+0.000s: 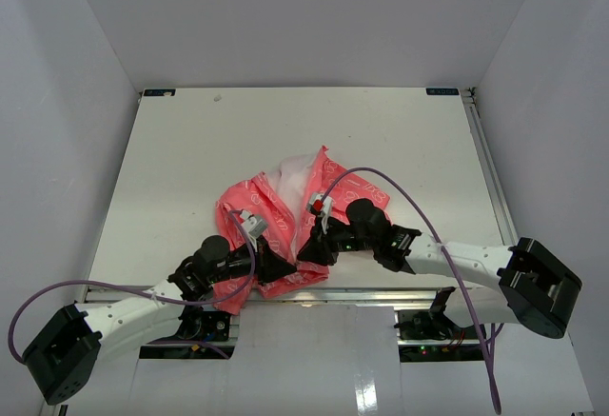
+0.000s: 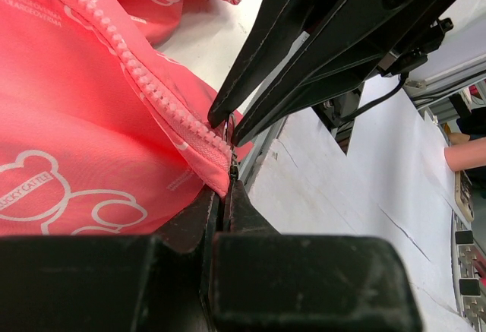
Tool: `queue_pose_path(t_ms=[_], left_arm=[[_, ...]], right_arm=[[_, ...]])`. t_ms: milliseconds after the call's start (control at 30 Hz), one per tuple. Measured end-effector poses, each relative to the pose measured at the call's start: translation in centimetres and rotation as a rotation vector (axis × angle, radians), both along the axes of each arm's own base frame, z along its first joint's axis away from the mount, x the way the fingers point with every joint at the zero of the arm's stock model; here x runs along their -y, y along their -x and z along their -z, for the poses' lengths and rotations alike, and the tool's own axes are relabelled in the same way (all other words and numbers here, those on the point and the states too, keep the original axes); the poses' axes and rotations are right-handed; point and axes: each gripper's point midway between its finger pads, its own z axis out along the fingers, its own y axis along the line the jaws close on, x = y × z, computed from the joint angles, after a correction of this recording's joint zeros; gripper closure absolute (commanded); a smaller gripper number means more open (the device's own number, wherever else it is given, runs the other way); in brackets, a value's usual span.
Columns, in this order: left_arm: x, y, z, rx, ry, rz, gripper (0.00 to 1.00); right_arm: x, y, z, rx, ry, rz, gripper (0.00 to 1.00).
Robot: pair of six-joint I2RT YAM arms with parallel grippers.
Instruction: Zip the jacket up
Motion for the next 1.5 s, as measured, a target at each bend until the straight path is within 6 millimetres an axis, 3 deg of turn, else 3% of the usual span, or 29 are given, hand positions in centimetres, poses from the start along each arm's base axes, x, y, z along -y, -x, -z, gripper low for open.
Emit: queue_pose_path(t_ms=[367, 633, 1000, 1167, 1500], left_arm=[[0.0, 0.0, 0.0, 0.0, 0.0, 0.0, 1.0], [0.0, 0.0, 0.0, 0.0, 0.001, -0.001, 1.0], [-0.1, 0.0, 0.2, -0.008, -0.005, -0.005, 1.0], [-0.1, 0.0, 0.3, -0.013, -0.009, -0.006, 1.0], [0.5, -0.5, -0.8, 0.005, 0.024, -0.009, 1.0]], right_arm=[[-0.1, 0.4, 0.0, -0.021, -0.005, -0.013, 0.79], [-0.2, 0.5, 0.2, -0.043, 0.0, -0.011, 0.91], [-0.3, 0.7, 0.4, -0.038, 0.005, -0.012, 0.92], [-0.1, 0.0, 0.5, 0.02, 0.025, 0.021, 0.92], [-0.2, -1.2, -2.1, 0.233, 0.011, 0.011, 0.92]])
